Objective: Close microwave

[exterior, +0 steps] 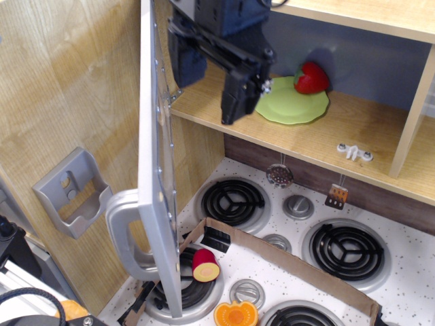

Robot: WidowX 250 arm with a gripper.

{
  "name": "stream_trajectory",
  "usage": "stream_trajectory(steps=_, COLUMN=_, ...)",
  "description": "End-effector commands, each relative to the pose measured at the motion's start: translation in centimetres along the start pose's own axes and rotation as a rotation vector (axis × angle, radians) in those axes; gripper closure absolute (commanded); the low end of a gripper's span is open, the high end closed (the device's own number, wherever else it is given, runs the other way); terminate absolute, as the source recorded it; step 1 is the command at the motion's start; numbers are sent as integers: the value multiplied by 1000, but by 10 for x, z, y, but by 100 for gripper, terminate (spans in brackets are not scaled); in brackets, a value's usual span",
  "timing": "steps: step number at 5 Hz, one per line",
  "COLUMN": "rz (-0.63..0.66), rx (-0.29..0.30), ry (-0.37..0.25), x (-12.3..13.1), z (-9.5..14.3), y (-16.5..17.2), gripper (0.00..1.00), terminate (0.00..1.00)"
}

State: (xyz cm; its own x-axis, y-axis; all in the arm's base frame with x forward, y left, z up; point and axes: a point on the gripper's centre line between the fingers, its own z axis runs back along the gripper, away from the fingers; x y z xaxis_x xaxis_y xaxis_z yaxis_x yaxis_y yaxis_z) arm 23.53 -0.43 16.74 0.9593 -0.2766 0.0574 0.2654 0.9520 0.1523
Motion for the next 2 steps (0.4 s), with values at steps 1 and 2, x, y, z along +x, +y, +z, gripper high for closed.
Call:
stream_trajectory(steps=1, rz=-3, rx=33, ry=-36, x=-18, z=31, y=10, gripper=0, terminate=0)
stream_trajectory(steps=2, rz=-19, rx=37, ry=-32, x=-32, z=31, y=17, gripper=0, terminate=0)
